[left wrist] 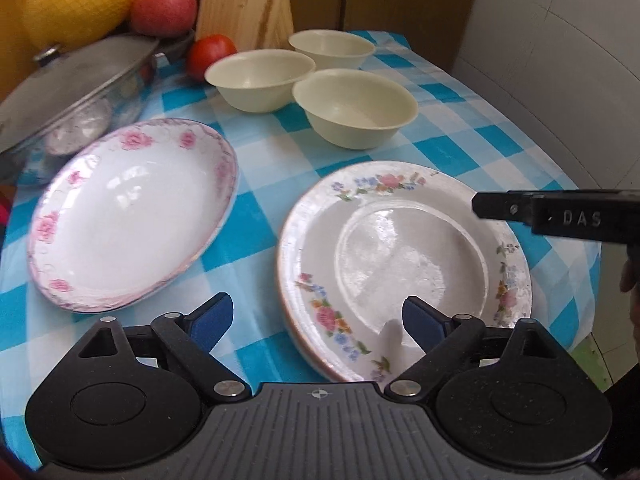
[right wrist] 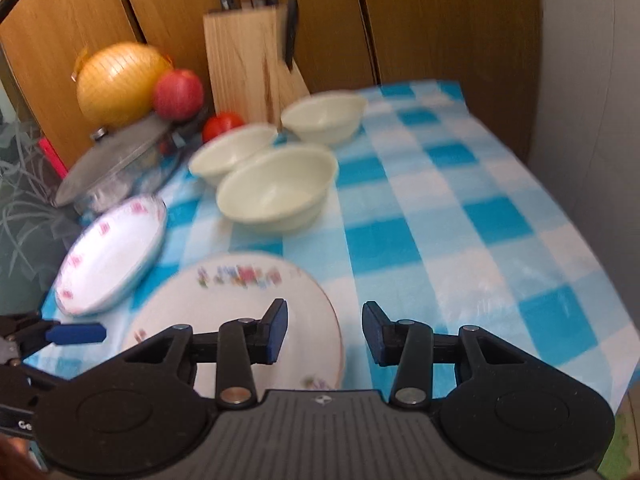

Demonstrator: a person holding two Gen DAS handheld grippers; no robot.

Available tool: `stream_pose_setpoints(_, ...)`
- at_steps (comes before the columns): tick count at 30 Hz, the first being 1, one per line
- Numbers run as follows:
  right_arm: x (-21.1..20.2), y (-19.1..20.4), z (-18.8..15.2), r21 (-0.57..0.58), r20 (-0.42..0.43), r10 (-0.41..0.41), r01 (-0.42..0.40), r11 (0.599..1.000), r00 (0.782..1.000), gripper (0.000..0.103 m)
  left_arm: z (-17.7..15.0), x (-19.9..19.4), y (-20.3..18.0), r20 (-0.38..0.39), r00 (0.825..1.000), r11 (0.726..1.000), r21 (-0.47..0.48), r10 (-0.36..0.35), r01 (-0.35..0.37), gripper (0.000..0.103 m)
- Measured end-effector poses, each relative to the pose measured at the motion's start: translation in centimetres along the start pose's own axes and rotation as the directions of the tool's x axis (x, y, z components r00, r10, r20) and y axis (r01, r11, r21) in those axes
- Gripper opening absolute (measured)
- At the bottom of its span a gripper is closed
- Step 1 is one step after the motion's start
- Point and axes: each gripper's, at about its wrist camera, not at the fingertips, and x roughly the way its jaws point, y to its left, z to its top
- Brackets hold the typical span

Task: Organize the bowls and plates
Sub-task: 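Open the right gripper and release the stacked floral plate, then move the right gripper to the pink-rimmed deep dish and grasp its rim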

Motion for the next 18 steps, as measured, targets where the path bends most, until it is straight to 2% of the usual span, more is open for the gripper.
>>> stream_pose_setpoints(5,2.1,4.3,1.9,-0.032,-0.01,0.108,-0.108,0.994,0.994,0.04,0.5,-2.6,3.9,0.084,0.996,0.992,-0.121,0.039,-0.029,0.097)
stream_pose_setpoints(8,4.3,6.8,3.1,-0.049,-0.031,0.134,-0.135,0.99,0.991,0.04,1.5,-3.4,7.0,0.105,0.988,0.968,-0.236,0.111,-0.084,0.101)
stream_pose_setpoints(11,6.6,8.2,4.2,-0.028,-0.056,0.153,-0.155,0.987,0.987,0.04,2.2,-3.2,10.1,0.08,0.978,0.929,-0.335,0.193,-0.156,0.101)
stream_pose_setpoints(14,8.6,9.6,5.0,-0.016,-0.066,0.172,-0.174,0.985,0.983,0.04,2.8,-2.1,12.4,0.035,0.97,0.894,-0.397,0.241,-0.208,0.1)
stream_pose_setpoints(18,11.2,10.8,5.4,-0.011,-0.095,0.174,-0.176,0.984,0.98,0.04,2.8,-1.1,14.0,-0.008,0.962,0.873,-0.418,0.272,-0.251,0.1)
